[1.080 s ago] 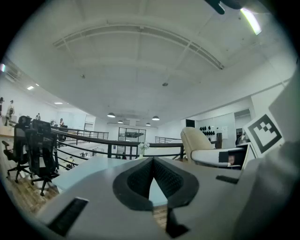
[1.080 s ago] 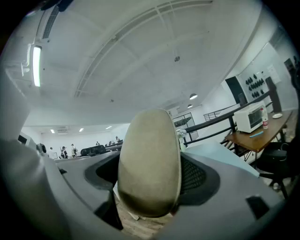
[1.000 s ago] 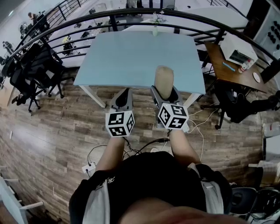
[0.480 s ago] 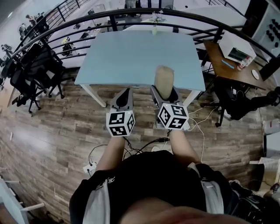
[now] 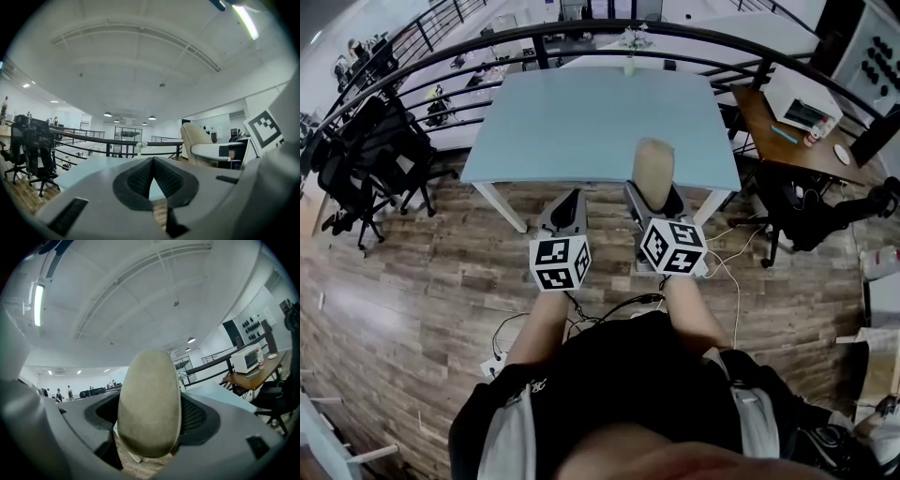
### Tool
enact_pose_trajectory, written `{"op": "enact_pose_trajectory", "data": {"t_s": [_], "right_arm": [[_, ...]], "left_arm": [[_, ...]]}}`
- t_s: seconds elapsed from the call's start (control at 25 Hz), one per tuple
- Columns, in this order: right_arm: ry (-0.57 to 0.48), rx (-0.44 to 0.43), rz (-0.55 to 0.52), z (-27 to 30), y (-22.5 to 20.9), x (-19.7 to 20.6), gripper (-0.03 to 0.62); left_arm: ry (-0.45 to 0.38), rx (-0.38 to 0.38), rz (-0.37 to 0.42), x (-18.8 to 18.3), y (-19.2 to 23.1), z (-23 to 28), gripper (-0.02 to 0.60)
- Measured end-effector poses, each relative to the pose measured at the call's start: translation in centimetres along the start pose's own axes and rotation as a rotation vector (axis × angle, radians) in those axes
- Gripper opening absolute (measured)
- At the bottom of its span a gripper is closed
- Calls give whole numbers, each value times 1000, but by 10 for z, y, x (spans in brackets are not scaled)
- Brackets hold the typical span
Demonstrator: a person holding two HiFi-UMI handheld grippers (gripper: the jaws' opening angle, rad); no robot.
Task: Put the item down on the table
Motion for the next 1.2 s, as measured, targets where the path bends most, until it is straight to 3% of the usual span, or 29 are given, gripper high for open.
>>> {"op": "enact_pose_trajectory", "data": {"t_s": [0.32,0.6,1.2], "right_arm": [[-9,27,10,1,9,6,376],[-29,48,-4,22,-3,3,377],[-59,54,-16,135,-76,-15,377]], "left_arm": [[-3,20,3,5,15,-6,9],[-10,29,4,3,23,18,9],[-6,31,34,-12,35,145,8]]}}
Point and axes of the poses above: the fingertips, and each gripper's own axes: z forward along the fingers, y to its left, x out of its underside, the point moved 7 cm from there along -z, backward along the fingers, and after that the axes turned 7 degrees about -z, right-handed, at the moved point
